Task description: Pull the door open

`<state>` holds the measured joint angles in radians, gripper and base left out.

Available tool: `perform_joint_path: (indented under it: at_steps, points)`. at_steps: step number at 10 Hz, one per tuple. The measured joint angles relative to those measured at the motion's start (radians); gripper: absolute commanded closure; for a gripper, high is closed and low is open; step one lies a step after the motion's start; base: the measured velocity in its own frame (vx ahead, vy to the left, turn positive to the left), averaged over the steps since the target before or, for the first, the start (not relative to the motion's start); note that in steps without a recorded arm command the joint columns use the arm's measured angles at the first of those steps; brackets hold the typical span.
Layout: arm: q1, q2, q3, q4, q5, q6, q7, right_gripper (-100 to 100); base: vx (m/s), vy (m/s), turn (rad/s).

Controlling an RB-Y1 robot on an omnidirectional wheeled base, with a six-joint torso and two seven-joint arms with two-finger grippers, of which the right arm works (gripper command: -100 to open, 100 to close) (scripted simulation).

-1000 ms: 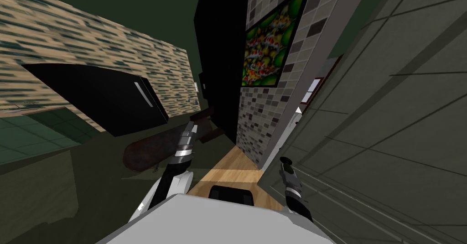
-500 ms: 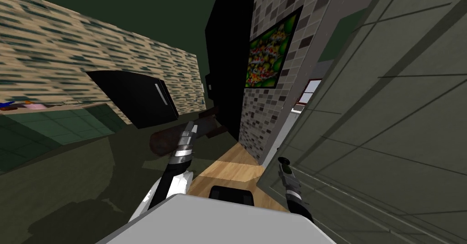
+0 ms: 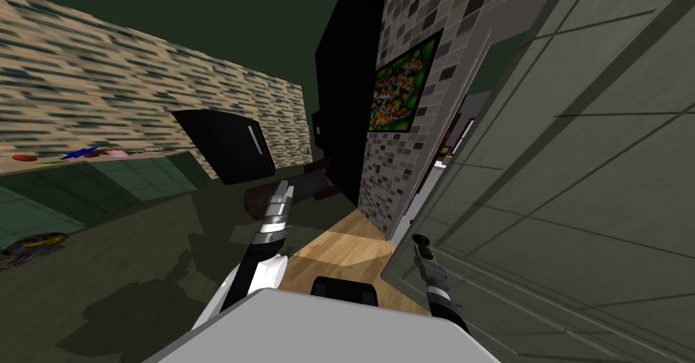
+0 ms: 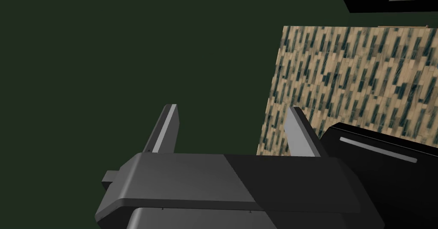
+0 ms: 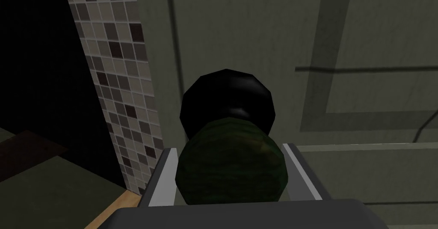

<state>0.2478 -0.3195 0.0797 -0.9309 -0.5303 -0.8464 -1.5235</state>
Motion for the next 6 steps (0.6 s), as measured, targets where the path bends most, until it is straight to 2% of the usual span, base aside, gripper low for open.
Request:
perform_joint_path:
  at_steps: [4, 5, 6]
  points:
    - [0.021, -0.033, 0.049, -0.008, 0.026, -0.029, -0.046, 100, -0.24, -0.023, 0.107]
    - [0.034, -0.044, 0.062, -0.021, 0.033, -0.033, -0.058, 100, -0.255, 0.023, 0.081]
    - [0.037, -0.055, 0.074, -0.018, 0.04, -0.044, -0.071, 100, -0.114, 0.013, 0.008]
